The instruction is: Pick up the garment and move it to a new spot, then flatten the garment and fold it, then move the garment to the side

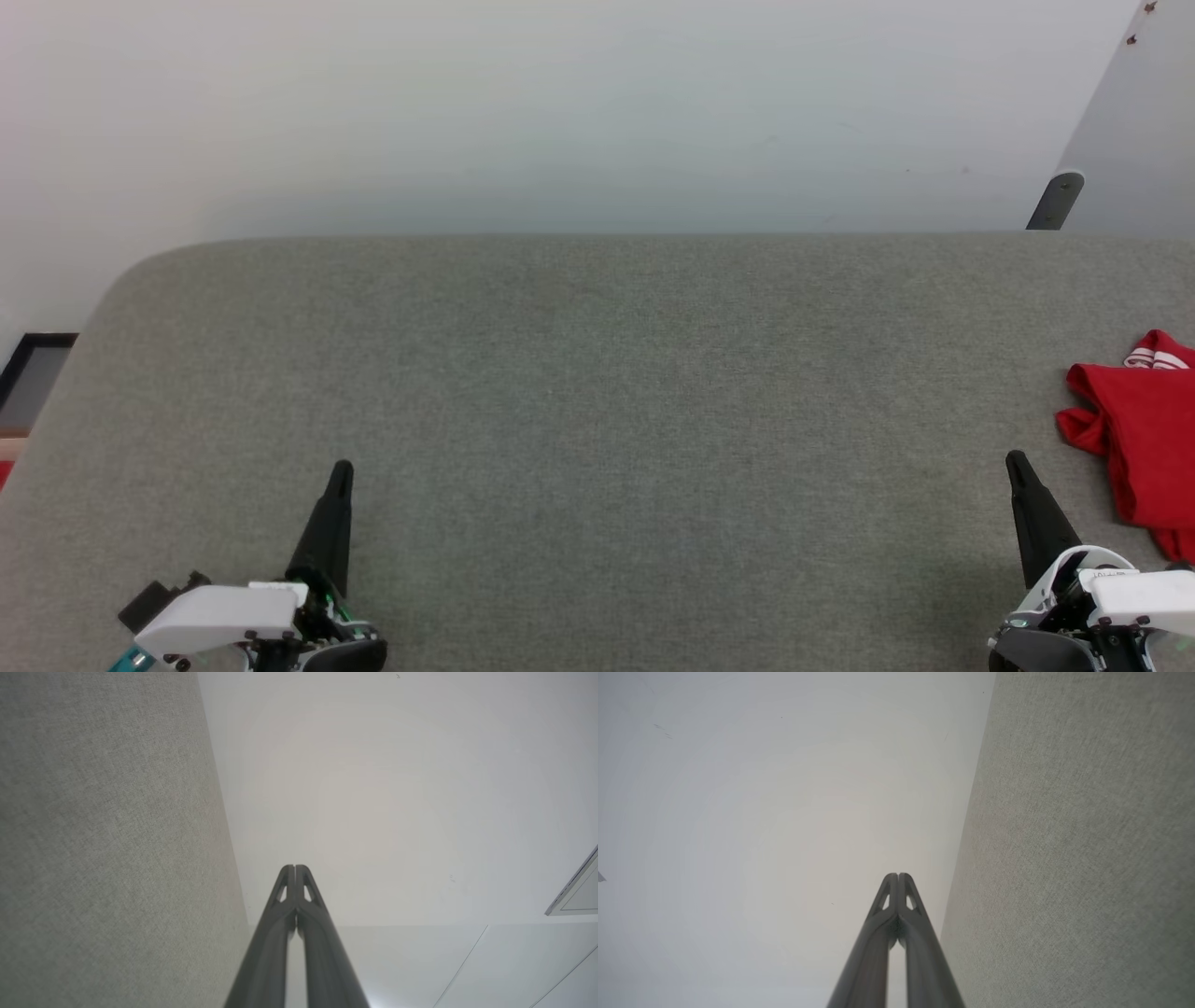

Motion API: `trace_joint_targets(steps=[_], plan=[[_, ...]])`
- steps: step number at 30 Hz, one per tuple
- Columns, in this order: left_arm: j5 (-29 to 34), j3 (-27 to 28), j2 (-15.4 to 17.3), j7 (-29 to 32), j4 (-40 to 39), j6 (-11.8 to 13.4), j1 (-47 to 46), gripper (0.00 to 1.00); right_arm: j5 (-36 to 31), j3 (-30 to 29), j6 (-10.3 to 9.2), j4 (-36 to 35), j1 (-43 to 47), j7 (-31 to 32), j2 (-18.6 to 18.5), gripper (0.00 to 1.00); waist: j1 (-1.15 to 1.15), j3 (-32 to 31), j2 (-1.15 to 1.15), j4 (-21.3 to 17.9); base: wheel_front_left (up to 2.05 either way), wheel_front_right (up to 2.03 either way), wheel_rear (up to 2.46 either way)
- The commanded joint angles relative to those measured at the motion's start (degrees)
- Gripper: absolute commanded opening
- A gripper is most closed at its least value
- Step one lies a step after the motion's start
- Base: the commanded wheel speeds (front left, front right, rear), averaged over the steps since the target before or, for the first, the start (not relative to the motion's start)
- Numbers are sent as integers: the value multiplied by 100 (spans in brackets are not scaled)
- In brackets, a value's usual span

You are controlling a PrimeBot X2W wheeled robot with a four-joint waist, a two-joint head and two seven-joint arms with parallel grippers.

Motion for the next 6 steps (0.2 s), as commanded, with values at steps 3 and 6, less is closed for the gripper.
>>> trace_joint_targets(steps=[3, 6], plan=[[-22, 9, 4, 16, -9, -21, -46, 0, 20, 2, 2, -16, -16, 14, 19, 0, 0, 0, 0, 0, 0, 0, 0], [-22, 8, 4, 15, -9, -21, -46, 0, 20, 2, 2, -16, -16, 14, 19, 0, 0, 0, 0, 0, 0, 0, 0]])
